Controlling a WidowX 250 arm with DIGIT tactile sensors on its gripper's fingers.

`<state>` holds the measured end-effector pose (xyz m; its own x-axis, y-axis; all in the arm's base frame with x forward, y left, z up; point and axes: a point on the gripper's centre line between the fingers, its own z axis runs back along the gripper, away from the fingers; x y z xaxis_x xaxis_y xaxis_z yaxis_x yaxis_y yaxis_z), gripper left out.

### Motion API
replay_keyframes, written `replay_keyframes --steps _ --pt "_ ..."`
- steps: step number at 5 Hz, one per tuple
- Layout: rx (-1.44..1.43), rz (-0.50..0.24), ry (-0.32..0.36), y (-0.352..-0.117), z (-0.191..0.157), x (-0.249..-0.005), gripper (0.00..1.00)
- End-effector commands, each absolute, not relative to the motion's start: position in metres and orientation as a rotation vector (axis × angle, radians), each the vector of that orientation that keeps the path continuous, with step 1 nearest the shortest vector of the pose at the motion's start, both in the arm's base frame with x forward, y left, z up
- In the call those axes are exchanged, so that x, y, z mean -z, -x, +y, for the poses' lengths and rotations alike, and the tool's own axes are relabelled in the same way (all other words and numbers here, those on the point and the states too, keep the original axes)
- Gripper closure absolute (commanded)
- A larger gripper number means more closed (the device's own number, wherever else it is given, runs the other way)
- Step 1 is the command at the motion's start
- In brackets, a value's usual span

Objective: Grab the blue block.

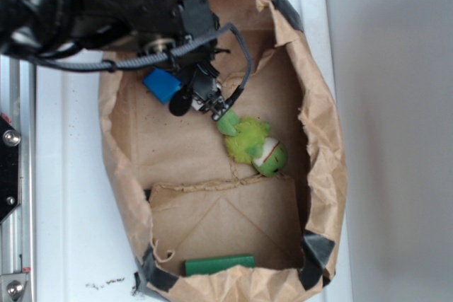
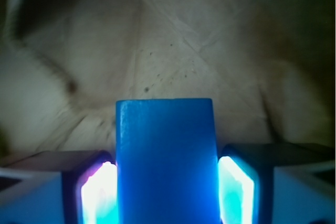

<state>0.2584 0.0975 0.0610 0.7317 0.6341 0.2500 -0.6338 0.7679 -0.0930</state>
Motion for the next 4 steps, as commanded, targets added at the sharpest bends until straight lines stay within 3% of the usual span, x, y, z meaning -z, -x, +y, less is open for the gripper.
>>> replay_keyframes --steps 1,2,4 --pt "-0.534 -0.29 0.049 -0.273 0.078 -0.129 1.0" --pt "-0.418 -0.251 0.049 -0.274 0.056 -0.138 1.0" --pt "-0.196 -0.251 0.116 -0.256 0.031 -0.172 1.0"
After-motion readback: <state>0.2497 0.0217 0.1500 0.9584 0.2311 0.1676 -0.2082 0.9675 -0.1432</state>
